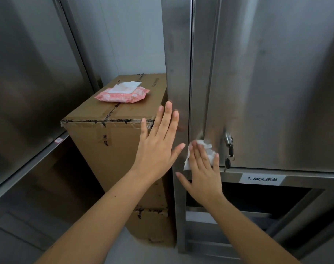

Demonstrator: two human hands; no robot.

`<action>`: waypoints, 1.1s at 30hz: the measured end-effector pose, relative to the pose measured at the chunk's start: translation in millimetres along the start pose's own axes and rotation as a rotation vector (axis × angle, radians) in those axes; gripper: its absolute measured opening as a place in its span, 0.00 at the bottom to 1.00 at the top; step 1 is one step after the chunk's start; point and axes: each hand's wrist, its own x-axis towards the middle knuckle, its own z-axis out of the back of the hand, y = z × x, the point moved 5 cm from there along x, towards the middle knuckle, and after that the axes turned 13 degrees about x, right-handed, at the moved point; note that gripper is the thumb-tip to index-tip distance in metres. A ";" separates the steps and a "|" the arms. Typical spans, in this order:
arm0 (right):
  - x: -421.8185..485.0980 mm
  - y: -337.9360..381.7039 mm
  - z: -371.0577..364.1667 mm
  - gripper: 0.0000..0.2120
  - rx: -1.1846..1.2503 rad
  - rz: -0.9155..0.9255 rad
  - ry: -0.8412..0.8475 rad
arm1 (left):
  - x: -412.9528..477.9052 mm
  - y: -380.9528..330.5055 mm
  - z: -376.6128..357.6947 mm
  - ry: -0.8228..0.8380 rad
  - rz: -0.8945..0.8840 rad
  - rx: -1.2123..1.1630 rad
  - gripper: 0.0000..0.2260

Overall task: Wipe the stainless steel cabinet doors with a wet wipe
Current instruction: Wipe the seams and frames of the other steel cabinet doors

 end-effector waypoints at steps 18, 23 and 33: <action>-7.9 1.5 -5.3 0.36 0.031 -0.070 0.028 | -1.0 -1.4 -2.8 0.003 0.003 -0.029 0.31; 13.3 4.4 13.3 0.37 0.027 -0.022 -0.009 | 0.1 0.0 -2.4 -0.005 -0.003 -0.039 0.31; -29.7 -0.2 -21.5 0.37 -0.005 -0.117 0.169 | -2.9 -1.4 -9.3 -0.018 -0.011 -0.109 0.31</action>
